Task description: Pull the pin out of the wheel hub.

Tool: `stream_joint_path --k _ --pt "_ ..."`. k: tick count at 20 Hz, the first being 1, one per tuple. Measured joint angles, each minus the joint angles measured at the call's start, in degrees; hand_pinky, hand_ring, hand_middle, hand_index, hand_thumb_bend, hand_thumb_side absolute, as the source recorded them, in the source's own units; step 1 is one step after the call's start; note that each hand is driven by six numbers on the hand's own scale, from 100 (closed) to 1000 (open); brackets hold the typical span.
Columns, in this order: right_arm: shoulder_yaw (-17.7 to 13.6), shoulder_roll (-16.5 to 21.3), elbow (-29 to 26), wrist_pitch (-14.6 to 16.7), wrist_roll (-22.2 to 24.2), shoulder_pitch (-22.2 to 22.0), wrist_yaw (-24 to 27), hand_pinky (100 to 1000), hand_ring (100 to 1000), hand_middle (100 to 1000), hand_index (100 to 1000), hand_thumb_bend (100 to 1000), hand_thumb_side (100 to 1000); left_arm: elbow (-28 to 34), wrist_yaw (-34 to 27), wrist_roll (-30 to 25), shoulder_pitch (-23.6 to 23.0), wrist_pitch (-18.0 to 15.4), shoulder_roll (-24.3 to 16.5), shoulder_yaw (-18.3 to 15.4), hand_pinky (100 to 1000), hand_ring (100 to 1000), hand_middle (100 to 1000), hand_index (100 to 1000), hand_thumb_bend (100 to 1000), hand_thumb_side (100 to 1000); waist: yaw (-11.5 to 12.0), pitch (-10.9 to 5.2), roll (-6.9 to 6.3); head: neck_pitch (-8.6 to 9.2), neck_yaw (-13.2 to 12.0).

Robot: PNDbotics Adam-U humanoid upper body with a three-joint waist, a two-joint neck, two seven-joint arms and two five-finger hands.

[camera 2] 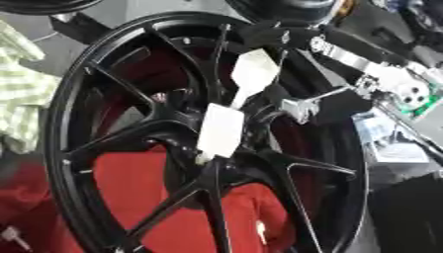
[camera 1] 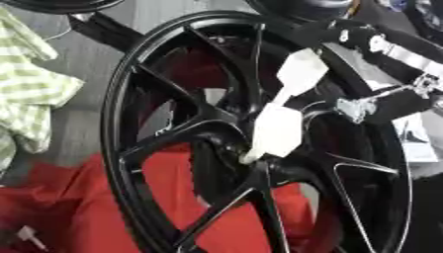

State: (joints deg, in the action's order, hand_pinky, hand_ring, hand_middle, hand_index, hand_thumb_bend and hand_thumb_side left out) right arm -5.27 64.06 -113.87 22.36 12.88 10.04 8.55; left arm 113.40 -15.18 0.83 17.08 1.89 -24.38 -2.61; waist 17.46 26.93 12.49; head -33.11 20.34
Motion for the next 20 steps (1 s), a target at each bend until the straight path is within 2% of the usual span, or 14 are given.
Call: stream_joint_path --k 9,14,20 --pt "0.4 -0.5 0.0 -0.8 0.9 0.0 0.0 969 936 925 911 100 200 0.0 0.2 0.0 0.0 0.1 0.3 0.0 571 634 581 741 100 765 0.1 0.57 0.33 0.06 0.6" --pt "0.4 -0.9 0.0 -1.1 1.0 0.0 0.0 969 936 918 911 100 201 0.0 0.5 0.0 0.0 0.2 0.3 0.0 571 634 581 741 100 767 0.3 0.71 0.43 1.01 0.7" --pt "0.4 -1.3 0.0 -1.7 0.5 0.0 0.1 970 934 914 911 100 203 0.0 0.6 0.1 0.0 0.3 0.3 0.0 571 633 581 741 100 769 0.3 0.81 0.74 1.08 0.7"
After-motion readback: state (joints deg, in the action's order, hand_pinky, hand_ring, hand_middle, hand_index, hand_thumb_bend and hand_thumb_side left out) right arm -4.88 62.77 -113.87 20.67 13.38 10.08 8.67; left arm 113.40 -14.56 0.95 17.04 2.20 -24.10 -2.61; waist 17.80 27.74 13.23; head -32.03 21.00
